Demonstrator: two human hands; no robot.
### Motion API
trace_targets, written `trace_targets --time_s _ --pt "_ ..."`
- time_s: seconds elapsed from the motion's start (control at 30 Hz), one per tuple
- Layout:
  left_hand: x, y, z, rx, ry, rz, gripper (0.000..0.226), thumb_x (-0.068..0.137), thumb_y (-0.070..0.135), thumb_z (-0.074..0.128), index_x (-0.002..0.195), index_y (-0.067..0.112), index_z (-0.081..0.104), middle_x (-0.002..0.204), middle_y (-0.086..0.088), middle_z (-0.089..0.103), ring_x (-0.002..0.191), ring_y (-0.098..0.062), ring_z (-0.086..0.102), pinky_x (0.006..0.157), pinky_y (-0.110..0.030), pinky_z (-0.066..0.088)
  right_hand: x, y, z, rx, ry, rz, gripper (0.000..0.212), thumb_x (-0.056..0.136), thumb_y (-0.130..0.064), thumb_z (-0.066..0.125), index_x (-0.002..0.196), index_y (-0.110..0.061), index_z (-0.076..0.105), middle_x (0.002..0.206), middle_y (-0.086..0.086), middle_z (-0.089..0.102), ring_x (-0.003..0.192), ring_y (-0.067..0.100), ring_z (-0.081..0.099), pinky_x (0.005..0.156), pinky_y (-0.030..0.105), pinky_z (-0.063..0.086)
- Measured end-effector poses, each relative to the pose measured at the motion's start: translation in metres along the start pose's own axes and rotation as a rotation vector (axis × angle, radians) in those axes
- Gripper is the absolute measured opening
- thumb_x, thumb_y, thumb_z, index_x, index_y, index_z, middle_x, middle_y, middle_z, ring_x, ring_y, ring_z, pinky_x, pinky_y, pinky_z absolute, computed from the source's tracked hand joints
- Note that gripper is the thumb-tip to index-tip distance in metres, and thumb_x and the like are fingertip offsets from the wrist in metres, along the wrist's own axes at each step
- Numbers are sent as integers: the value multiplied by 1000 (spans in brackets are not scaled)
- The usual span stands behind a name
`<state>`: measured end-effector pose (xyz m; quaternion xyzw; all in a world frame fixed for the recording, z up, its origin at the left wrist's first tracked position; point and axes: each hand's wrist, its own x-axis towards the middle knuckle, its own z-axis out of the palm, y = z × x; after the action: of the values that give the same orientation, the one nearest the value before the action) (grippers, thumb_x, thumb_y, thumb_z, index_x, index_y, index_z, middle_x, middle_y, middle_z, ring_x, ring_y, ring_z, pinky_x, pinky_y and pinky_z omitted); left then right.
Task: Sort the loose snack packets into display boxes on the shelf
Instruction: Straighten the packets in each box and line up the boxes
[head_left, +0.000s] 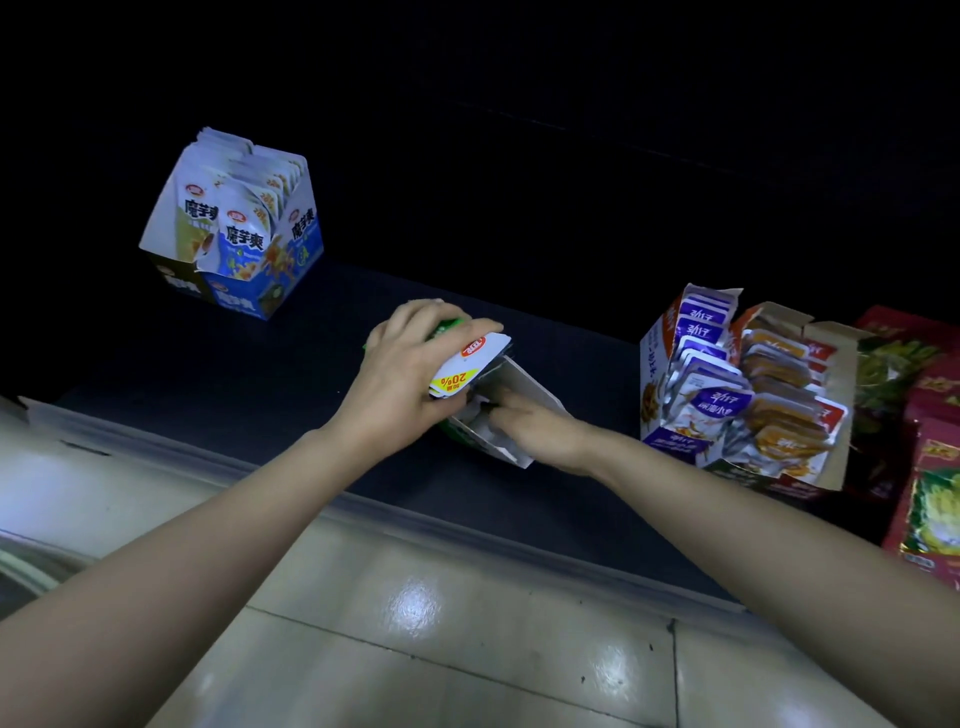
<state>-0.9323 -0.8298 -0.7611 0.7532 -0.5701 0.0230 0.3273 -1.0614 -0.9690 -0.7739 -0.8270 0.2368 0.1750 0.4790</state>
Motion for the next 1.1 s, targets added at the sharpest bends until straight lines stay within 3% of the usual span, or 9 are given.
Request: trace_targets --time_s 0.1,0.17,0.27,0.5,0.67,0.77,0.83,0.97,1.1 --pt "3 4 -2 -11 -37 10 60 75 42 55 135 35 51 127 8 51 128 -21 38 97 -46 36 6 5 14 -81 27 -58 39 102 -17 40 139 -22 31 126 -9 44 107 13 51 88 23 48" --pt "5 8 -1 -10 -52 18 62 74 38 60 135 34 53 127 8 51 128 -21 38 95 -45 35 11 9 19 -81 51 2 49 101 -21 40 147 -18 25 125 -2 51 96 23 59 75 36 57" --pt "6 8 0 -5 -50 27 61 74 32 65 135 34 54 127 8 51 127 -20 38 95 -45 34 14 9 17 -30 77 35 47 100 -18 39 146 -17 28 105 0 55 74 19 51 48 26 45" --pt "7 4 0 -40 -52 9 60 76 28 65 134 36 53 126 11 50 124 -17 38 96 -48 36 12 5 12 56 104 69 52 100 -18 43 149 -20 27 136 -1 48 101 20 54 61 28 48" --pt "8 6 3 -34 -53 40 59 77 23 70 133 36 55 124 10 51 123 -17 38 94 -46 35 18 6 14 32 88 101 45 100 -11 34 144 -20 30 125 6 51 84 20 45 45 23 34" --pt "10 6 4 -49 -54 31 58 76 26 68 132 37 54 123 12 51 122 -15 38 94 -46 35 25 6 12 36 69 157 32 98 -8 33 126 -16 46 97 4 52 70 15 42 41 19 33" --pt "11 3 2 -64 -49 17 58 77 29 68 132 38 54 122 14 50 121 -13 38 93 -46 35 29 5 9 64 89 152 23 96 -7 39 110 -21 50 84 -3 53 72 14 48 45 19 41" --pt "9 2 1 -51 -50 39 56 78 31 67 132 37 54 122 13 50 122 -14 37 93 -41 30 36 7 8 135 96 116 21 90 -3 50 100 -21 56 90 -3 62 89 18 59 82 32 50" --pt "8 3 4 -27 -49 37 58 80 22 71 133 37 54 122 12 51 122 -14 37 94 -40 28 39 4 12 49 125 81 17 96 -15 50 111 -17 58 102 -1 63 91 14 58 77 25 50"
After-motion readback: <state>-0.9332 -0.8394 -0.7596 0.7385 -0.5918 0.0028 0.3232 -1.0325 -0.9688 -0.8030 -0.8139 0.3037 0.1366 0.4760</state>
